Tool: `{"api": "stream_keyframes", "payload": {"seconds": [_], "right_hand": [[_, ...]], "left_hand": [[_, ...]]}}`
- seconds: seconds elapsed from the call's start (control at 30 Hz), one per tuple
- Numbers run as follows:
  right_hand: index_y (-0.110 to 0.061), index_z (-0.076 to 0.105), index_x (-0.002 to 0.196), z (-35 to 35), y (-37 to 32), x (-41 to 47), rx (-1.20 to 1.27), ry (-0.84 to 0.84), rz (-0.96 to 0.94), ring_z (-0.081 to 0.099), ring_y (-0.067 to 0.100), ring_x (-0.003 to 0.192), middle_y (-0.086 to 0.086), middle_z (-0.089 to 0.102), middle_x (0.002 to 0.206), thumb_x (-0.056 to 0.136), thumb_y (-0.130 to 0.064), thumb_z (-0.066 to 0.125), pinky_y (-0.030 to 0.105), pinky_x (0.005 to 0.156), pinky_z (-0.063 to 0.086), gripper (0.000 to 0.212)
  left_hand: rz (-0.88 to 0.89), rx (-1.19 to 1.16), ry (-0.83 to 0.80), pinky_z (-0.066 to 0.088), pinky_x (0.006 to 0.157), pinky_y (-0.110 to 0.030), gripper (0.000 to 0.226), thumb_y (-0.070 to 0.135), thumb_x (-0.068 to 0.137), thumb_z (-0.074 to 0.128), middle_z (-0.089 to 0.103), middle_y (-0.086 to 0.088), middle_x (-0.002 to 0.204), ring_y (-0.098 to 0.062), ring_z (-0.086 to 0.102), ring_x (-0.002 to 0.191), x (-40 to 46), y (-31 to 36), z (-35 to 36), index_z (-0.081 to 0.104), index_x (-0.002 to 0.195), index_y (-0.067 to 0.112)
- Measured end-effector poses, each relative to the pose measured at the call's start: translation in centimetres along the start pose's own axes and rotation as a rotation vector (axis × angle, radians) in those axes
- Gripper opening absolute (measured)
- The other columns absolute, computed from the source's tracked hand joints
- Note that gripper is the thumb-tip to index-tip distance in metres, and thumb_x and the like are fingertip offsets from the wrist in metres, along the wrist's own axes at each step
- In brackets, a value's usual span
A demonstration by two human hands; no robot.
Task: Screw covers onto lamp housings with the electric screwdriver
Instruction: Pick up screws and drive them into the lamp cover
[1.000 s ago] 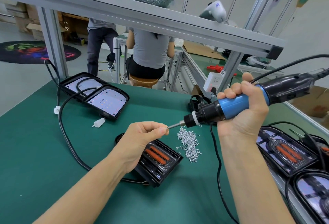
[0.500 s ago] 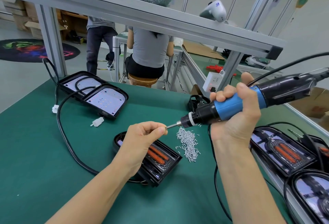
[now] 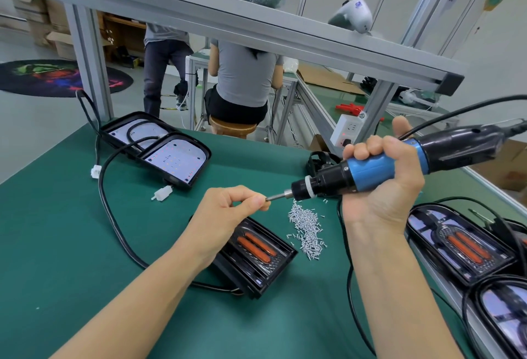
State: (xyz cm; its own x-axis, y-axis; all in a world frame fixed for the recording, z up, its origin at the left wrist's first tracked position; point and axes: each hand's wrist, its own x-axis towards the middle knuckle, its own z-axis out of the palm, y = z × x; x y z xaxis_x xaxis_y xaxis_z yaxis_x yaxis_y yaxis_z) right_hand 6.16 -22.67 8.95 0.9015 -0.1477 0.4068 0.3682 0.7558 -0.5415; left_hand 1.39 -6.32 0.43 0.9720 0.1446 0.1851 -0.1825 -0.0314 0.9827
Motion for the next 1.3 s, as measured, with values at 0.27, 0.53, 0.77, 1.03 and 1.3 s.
{"api": "stream_keyframes", "payload": {"seconds": [0.27,0.53,0.77,1.03,1.3], "right_hand": [[-0.015,0.049,0.12,0.1,0.1,0.0,-0.003,0.001,0.0,0.044,0.01,0.048,-0.006,0.047,0.057,0.073,-0.006,0.051,0.024,0.058,0.047,0.047],[-0.017,0.053,0.114,-0.3,0.3,0.1,0.011,0.062,-0.001,0.044,0.01,0.048,-0.005,0.046,0.057,0.071,-0.006,0.052,0.025,0.058,0.047,0.045],[-0.016,0.052,0.116,-1.2,0.5,0.4,-0.034,0.072,-0.023,0.044,0.012,0.049,-0.004,0.046,0.056,0.071,-0.004,0.052,0.026,0.061,0.048,0.047],[-0.016,0.055,0.112,-1.8,3.0,-0.1,-0.137,0.054,-0.016,0.049,0.014,0.048,-0.002,0.049,0.053,0.07,0.0,0.054,0.029,0.061,0.05,0.045],[-0.012,0.054,0.116,-1.5,4.6,0.3,-0.184,0.019,-0.028,0.048,0.017,0.048,0.001,0.049,0.053,0.071,0.004,0.053,0.031,0.061,0.05,0.048]], "left_hand": [[0.013,-0.052,-0.02,0.036,0.087,-0.027,0.021,0.04,0.072,0.066,0.07,-0.002,0.081,-0.005,0.059,0.081,-0.1,-0.5,0.1,0.077,0.072,0.022],[-0.027,-0.054,0.0,0.038,0.087,-0.006,0.044,0.053,0.067,0.06,0.07,0.016,0.106,0.008,0.059,0.103,-0.5,0.3,-0.5,0.076,0.096,0.025],[-0.401,0.404,0.371,0.042,0.087,-0.033,0.046,0.053,0.087,0.057,0.057,-0.001,0.116,-0.02,0.056,0.1,-0.3,-2.2,-6.0,0.055,0.118,0.019],[-0.627,0.146,0.178,0.048,0.057,-0.025,0.021,0.03,0.077,0.076,0.07,-0.003,0.074,-0.019,0.062,0.066,-0.3,-3.3,-4.6,0.069,0.088,0.013],[-0.418,-0.043,0.354,0.048,0.061,-0.026,0.042,-0.013,0.066,0.073,0.069,-0.002,0.085,-0.014,0.064,0.071,-1.2,-3.4,-3.4,0.061,0.094,0.016]]}}
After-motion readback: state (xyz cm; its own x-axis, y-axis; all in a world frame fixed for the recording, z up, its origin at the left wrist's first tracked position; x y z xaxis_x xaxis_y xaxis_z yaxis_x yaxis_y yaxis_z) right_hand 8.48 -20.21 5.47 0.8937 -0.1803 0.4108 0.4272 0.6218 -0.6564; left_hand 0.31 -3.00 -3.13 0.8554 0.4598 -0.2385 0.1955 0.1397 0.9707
